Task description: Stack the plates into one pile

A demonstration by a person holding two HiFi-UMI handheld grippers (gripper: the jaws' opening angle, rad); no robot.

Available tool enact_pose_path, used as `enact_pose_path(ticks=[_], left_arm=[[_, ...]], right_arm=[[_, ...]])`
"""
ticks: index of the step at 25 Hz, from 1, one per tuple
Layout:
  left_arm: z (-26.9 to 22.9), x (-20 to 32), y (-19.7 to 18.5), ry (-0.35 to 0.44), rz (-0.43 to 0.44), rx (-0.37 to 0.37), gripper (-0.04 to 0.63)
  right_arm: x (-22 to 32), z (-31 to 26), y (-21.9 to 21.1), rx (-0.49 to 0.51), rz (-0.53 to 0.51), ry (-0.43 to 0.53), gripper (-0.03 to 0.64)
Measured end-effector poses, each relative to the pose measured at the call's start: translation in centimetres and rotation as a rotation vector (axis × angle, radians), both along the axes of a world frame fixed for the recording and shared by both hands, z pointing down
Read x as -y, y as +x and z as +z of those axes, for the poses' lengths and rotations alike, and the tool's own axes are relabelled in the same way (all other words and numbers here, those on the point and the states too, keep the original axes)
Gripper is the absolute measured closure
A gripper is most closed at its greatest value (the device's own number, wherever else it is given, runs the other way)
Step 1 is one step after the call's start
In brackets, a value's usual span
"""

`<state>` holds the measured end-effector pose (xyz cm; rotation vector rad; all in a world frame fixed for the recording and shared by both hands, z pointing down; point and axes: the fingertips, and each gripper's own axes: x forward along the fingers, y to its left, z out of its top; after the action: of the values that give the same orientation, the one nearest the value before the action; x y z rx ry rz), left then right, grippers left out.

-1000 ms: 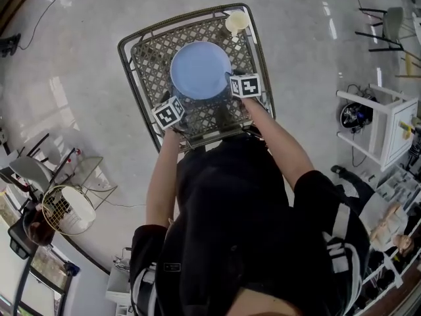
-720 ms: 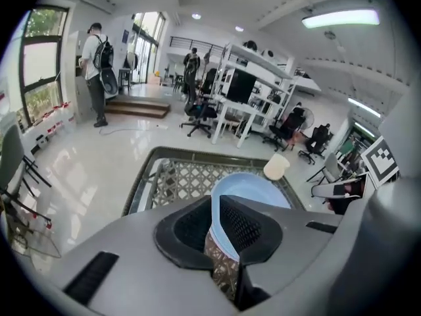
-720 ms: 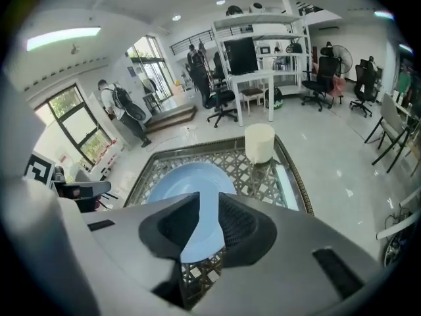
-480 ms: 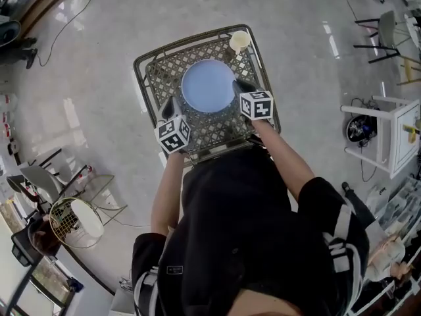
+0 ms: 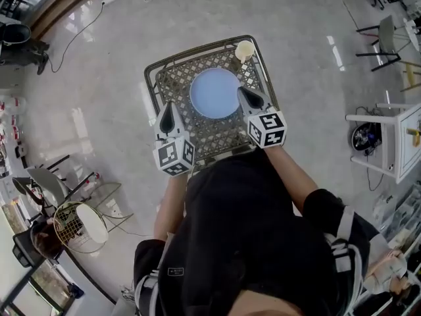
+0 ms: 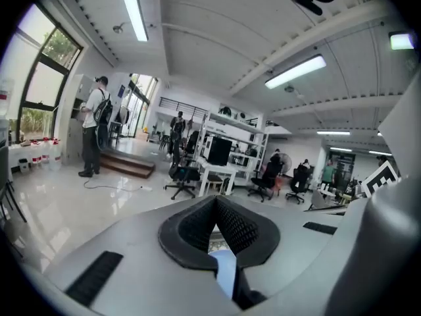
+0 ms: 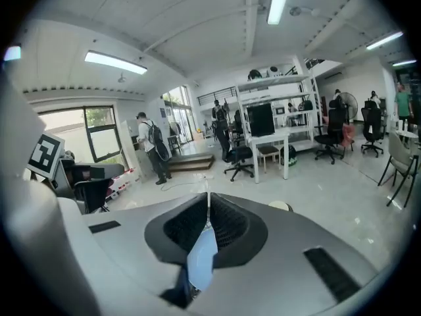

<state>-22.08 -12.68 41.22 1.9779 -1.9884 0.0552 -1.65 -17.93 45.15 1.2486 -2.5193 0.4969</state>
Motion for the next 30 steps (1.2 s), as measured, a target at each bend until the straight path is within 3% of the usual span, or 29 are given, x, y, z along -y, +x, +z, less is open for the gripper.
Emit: enact_pose_path(ticks=[5, 10, 30], left_arm=[[-4.3, -1.8, 1.3, 0.089, 0.024, 0.025, 0.578], [-6.8, -3.1, 3.1, 0.149, 0.053, 0.035, 0.578], [-5.2, -3.3, 5.2, 0.117, 0.064, 0.037, 0.578]], right_arm=[[-2.1, -5.0, -0.6, 0.043, -0.011, 0.107, 0.6], [-4.2, -7.2, -0.3, 0.083, 0.007, 0.142, 0.606], [-5.1, -6.2, 0.1, 0.095, 0.004, 0.105, 0.607]])
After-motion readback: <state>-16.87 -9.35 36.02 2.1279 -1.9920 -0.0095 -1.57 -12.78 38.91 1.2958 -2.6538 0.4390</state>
